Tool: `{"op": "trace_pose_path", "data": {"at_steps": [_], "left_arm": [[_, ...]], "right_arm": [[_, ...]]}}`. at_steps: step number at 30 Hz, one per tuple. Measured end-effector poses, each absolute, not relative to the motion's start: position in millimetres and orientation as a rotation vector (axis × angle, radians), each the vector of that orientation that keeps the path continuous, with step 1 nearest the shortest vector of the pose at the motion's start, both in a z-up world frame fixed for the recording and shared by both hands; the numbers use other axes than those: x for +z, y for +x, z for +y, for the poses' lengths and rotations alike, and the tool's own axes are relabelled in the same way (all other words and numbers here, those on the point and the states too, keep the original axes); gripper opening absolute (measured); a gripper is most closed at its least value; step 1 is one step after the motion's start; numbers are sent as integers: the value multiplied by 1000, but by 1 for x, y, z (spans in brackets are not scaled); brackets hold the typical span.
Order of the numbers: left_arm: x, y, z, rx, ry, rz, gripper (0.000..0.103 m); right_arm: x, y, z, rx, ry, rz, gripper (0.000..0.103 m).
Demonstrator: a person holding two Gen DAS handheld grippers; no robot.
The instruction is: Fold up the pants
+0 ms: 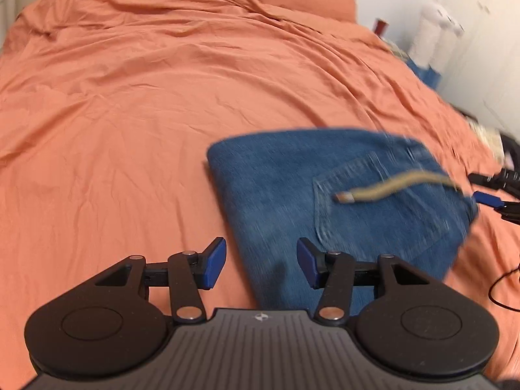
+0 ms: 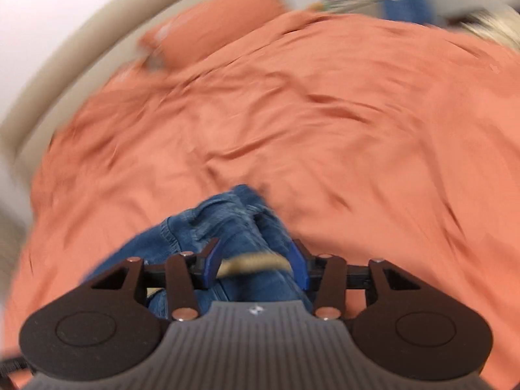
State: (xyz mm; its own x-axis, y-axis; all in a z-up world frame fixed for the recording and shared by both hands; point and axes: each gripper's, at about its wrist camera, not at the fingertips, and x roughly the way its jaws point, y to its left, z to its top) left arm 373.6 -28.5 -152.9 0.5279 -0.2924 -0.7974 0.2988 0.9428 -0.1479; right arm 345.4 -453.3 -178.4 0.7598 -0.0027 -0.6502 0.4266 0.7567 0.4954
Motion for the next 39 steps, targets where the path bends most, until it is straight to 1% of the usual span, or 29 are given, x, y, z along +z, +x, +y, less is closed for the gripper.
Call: {"op": "trace_pose_path", "data": {"at_steps": [1,5,6,8,9,10,13,15,18,19,20,21,23,24,26,28,34,35,36,39], "left_arm": [[-151,365,-31,-365,32,950,60],[-147,334,-38,-395,73,976,62],[-146,328,-39,-401,80,981,64],[-148,313,-44,-402,106,992,68],[-150,307,-46,-406,127,1003,68],[-152,300,-49,-408,148,1014,68],[-160,280,-61,-411,221,1032,70],[-166,269,-69,-407,262,1030,73],[-180,263,-76,-375,266,1062,72],[-185,262,-78,-375,259,1069,70],[-188,262,-79,-352,258,1060,63],[-189,262,-79,-317,257,1051,42],[-186,265,-76,-340,196,1067,21],[-180,264,-77,-327,218,1048,19],[-168,254,-88,-339,390,986,18],[-163,252,-93,-361,472,990,17],[-216,267,-85,-357,465,1154,14],[-222,269,-84,-353,457,1182,12],[-227,270,-82,-348,453,1209,0],[-221,272,-65,-316,413,1237,0]], "right_arm": [[-184,333,-455,-279,735,657,56],[-220,315,-463,-239,995,633,54],[-226,316,-463,-239,1024,637,50],[-224,319,-458,-256,978,635,41],[-220,318,-454,-253,938,621,28],[-219,319,-451,-249,910,620,25],[-216,322,-444,-251,846,623,21],[-216,319,-445,-245,824,620,21],[-219,318,-446,-236,815,617,21],[-220,318,-447,-236,816,618,21],[-222,319,-448,-236,819,619,21],[-223,319,-449,-237,826,619,21],[-224,320,-450,-244,832,622,19],[-224,319,-450,-253,827,624,17],[-224,321,-449,-264,821,628,14],[-224,320,-449,-280,823,632,12],[-238,325,-452,-293,830,678,10],[-240,325,-453,-292,836,682,10],[-241,325,-455,-290,842,684,11],[-241,324,-461,-271,860,682,12]]}}
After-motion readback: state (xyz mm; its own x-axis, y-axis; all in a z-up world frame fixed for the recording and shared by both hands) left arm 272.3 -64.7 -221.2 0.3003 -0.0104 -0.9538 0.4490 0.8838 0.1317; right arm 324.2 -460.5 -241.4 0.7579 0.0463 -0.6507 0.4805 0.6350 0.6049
